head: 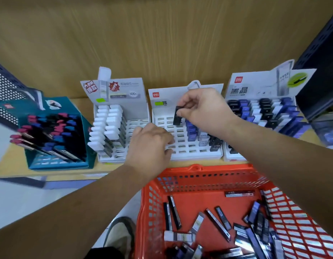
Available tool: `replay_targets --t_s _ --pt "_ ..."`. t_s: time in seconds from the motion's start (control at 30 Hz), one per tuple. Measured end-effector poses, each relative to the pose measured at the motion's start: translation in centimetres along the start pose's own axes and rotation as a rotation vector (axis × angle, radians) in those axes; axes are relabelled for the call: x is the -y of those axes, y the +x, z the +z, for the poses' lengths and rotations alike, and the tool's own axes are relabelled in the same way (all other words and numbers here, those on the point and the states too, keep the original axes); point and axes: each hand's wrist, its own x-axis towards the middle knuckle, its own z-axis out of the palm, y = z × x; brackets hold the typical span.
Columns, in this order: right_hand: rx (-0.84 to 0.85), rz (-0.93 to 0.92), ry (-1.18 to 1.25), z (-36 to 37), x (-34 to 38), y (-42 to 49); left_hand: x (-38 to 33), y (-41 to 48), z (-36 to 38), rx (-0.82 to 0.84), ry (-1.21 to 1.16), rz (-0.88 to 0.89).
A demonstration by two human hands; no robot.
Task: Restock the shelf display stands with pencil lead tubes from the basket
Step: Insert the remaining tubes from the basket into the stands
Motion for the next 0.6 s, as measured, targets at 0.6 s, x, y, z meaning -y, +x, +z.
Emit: replay_targets --t_s 0.6 --pt "0.117 -0.142 -0.547 1.4 -1.8 2.5 1.3 -0.2 0.9 0.038 -0.140 0.009"
